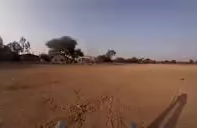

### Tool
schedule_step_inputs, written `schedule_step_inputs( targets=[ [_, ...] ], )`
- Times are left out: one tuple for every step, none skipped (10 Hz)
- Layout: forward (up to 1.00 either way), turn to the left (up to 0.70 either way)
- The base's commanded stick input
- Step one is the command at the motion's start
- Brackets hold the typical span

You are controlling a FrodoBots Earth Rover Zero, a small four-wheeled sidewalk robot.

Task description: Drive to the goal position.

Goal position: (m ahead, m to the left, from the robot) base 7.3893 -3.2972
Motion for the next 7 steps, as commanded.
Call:
schedule_step_inputs(
  targets=[
    [0.68,-0.34],
    [0.68,-0.11],
    [0.68,-0.03],
    [0.68,0.00],
    [0.68,0.00],
    [0.68,0.00],
    [0.68,0.00]
  ],
)
